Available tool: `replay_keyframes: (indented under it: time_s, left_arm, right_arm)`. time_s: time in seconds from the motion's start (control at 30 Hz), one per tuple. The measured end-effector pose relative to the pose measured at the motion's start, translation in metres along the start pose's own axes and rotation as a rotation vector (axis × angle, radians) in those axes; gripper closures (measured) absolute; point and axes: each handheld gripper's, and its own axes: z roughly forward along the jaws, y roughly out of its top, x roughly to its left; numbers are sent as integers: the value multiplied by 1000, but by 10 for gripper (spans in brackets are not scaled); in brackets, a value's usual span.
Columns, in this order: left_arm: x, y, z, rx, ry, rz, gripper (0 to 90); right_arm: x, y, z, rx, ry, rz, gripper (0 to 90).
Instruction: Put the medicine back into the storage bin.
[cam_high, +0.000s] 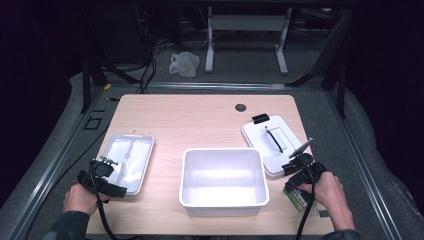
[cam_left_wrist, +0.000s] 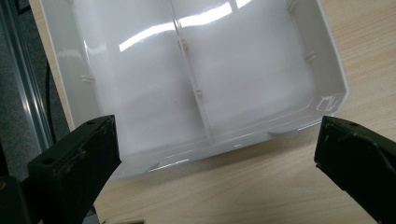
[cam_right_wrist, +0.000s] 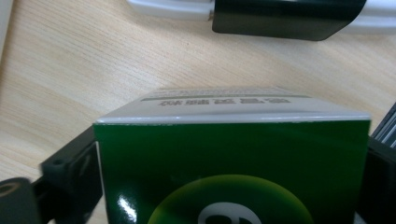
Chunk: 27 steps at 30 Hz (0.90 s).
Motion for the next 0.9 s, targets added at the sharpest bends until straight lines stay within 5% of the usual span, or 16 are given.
replay_keyframes:
  time_s: [0.27, 0.43, 0.9]
  left_arm:
    - [0, 0, -2, -8, -3, -1, 18]
    - [0, 0, -2, -12, -8, 8, 31]
    - [0, 1, -1, -7, -25, 22, 0]
  right_arm:
    - [1, -1, -2, 9, -9, -8, 158]
    - [-1, -3, -6, -6, 35, -8, 166]
    - [2, -14, -45, -74, 4, -67, 167]
